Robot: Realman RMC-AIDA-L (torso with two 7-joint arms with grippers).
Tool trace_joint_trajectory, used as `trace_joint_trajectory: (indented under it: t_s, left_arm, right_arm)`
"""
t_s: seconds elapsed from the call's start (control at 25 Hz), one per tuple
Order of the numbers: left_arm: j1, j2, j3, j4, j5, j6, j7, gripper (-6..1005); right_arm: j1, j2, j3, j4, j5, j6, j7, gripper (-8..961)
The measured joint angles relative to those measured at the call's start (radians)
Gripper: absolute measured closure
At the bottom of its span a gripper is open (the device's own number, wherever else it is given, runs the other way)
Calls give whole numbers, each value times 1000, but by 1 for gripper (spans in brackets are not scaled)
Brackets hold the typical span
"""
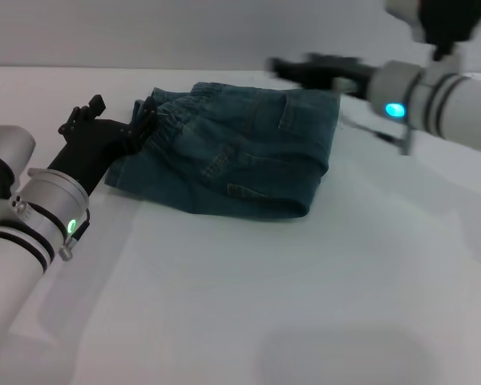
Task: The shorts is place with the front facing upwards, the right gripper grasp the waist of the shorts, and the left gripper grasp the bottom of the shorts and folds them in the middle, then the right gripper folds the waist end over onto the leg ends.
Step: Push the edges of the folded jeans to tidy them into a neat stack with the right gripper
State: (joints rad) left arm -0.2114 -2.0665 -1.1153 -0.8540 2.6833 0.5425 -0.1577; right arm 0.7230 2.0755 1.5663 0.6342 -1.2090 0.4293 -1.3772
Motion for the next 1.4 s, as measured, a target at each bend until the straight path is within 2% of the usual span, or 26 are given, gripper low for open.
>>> trace_joint_trajectory:
  t_s: [0.08, 0.2, 0.32, 0.44, 0.52, 0.6, 0.68, 0.76, 0.88, 1.0, 1.16, 1.36, 1.4]
  left_arm:
    - [-2, 0, 4, 10, 3, 19, 3, 140]
    - [-12, 0, 12, 39, 3, 58, 5, 140]
    - [-31, -1, 17, 78, 3, 100, 6, 140]
    - [-52, -2, 18, 118, 3, 126, 8, 140]
    - [-59, -3, 19, 138, 1, 144, 11, 140]
    - [-82, -5, 20, 187, -3, 194, 18, 140]
    - [-88, -6, 21, 200, -5, 202, 18, 141]
    - [-95, -6, 22, 214, -5, 216, 19, 141]
    - [-105, -6, 26, 241, -5, 250, 23, 142]
    - [-108, -6, 30, 256, -5, 280, 49, 143]
    - [-114, -7, 47, 263, -5, 300, 75, 144]
    - [-118, -10, 66, 267, -6, 308, 75, 145]
    - [-118, -10, 66, 267, -6, 308, 75, 145]
  right_arm:
    - [-64, 4, -15, 61, 0, -212, -41, 465]
    - [-135, 5, -67, 146, -15, -529, -54, 267]
    - [-178, 9, -166, 217, -86, -858, -33, 237]
    - [-185, 10, -346, 216, -210, -1194, 101, 217]
    - [-175, 10, -496, 150, -329, -1405, 275, 218]
    - [-166, 10, -656, 56, -457, -1561, 498, 218]
    - [-160, 6, -778, -32, -594, -1629, 722, 218]
    - [-151, 3, -859, -135, -788, -1636, 983, 217]
    - [-147, 3, -886, -234, -1047, -1621, 1321, 232]
    - [-184, 5, -888, -243, -1182, -1602, 1523, 277]
    - [-219, 4, -882, -226, -1179, -1552, 1526, 338]
    - [-223, 8, -898, -248, -1182, -1477, 1594, 413]
    - [-222, 9, -906, -246, -1182, -1438, 1594, 453]
